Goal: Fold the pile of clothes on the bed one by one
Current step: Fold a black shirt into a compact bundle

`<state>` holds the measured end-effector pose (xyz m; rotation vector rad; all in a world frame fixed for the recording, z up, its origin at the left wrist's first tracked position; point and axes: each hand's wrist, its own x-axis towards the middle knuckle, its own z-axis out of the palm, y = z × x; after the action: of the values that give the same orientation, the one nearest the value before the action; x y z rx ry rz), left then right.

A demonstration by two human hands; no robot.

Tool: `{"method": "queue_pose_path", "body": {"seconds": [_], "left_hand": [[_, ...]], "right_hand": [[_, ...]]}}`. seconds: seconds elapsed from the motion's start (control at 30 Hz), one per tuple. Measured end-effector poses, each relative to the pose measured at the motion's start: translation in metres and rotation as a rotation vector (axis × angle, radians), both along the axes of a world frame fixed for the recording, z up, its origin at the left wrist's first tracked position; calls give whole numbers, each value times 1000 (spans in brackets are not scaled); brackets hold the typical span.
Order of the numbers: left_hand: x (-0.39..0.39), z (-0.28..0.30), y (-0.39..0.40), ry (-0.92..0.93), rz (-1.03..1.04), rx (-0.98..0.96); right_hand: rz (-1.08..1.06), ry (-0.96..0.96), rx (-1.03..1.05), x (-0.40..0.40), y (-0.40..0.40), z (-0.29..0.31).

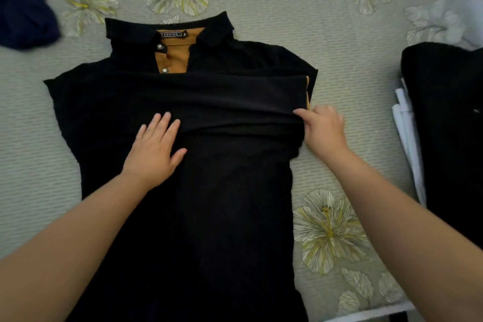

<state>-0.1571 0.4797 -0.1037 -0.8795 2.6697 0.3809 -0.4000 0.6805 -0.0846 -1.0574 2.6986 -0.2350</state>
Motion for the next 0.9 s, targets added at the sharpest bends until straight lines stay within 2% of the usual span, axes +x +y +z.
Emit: {"method": "queue_pose_path", "body": {"seconds": [0.17,0.23,0.33,0.43,0.57,0.67,0.8,0.9], "left_hand": [[9,19,10,-3,-25,-38],[25,28,33,35,-53,-28],[64,31,83,68,-147,27],[122,27,133,24,-235,44],[201,28,170,-158,-273,109],[240,28,173,-237,-216,133],[264,25,158,-254,-145,118],[272,21,146,-202,-165,49]], "right_hand": [[65,57,50,6,12,-2],[76,88,-14,25,24,3],[167,129,-221,84,59,8],[402,85,-285,165,111,4],[712,80,-118,252,175,-8],[767,49,120,273,190,-16],[726,218,-2,264,193,-24],[788,259,6,253,199,-27]]}}
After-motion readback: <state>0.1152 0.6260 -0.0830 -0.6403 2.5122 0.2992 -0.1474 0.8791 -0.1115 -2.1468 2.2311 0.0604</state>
